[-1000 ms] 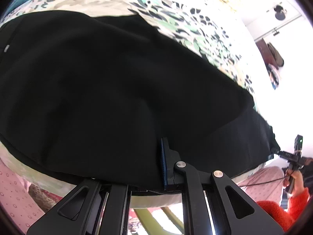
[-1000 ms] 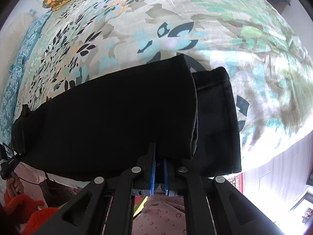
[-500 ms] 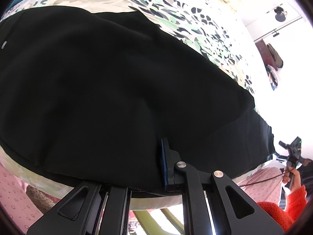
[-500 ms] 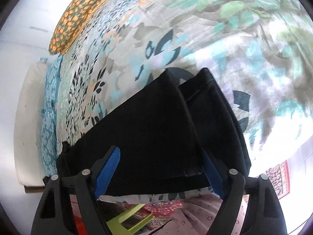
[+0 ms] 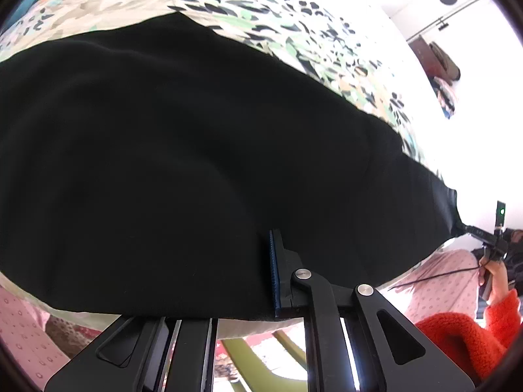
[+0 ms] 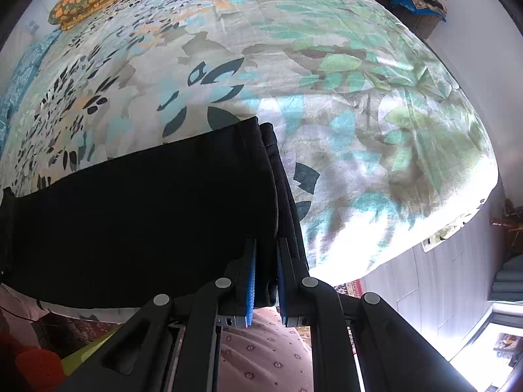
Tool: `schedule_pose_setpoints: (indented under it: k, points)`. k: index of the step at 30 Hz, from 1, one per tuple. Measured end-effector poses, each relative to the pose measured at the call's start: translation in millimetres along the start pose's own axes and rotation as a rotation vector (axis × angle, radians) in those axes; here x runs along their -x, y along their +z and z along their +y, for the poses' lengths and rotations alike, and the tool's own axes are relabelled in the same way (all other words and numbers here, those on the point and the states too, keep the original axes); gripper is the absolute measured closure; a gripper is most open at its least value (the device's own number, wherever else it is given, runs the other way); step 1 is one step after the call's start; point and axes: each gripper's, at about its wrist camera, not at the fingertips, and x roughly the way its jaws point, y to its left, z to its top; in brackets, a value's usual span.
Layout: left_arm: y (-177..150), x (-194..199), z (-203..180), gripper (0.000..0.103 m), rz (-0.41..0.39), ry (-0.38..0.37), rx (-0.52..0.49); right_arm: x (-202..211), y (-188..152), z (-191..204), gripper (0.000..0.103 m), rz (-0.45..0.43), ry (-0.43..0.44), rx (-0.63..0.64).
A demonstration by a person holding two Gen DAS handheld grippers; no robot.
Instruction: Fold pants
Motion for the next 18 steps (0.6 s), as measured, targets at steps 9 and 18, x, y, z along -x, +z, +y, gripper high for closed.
schedule_pose_setpoints:
  k: [9,18]
  points:
    - [-3.7,4.7,10.9,0.09,0.023,-0.039,0.043,-8.2,5.1,4.6,0.091,0.02,-0.034,-0.002]
    - [-7.0,2.8,3.0,0.093,0.042,0.028,0.0,-10.6,3.7,10.6,0.091,0.034,-0.056,0.019]
